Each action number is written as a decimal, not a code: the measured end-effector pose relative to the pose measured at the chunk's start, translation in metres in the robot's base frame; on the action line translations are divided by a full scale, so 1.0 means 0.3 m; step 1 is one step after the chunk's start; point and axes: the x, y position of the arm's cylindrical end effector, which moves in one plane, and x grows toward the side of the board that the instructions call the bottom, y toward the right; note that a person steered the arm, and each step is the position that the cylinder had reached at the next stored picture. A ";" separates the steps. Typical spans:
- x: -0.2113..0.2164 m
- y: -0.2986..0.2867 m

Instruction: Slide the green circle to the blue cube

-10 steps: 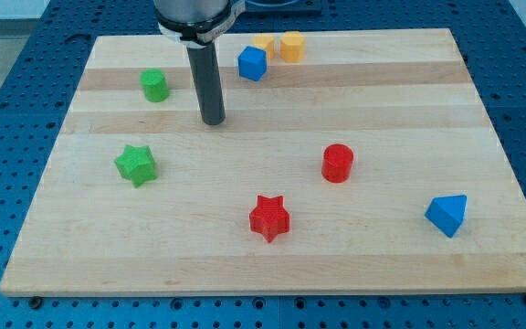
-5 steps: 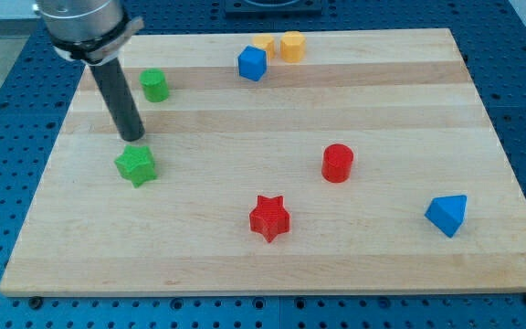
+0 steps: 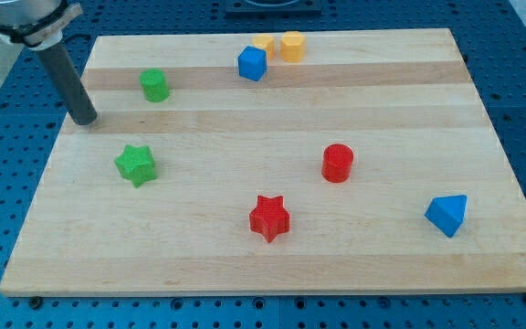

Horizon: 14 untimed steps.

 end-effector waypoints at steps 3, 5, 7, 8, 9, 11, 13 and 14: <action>-0.054 0.129; -0.086 0.129; -0.086 0.169; -0.087 0.196; -0.087 0.215; -0.112 0.214; -0.168 0.219; -0.169 0.264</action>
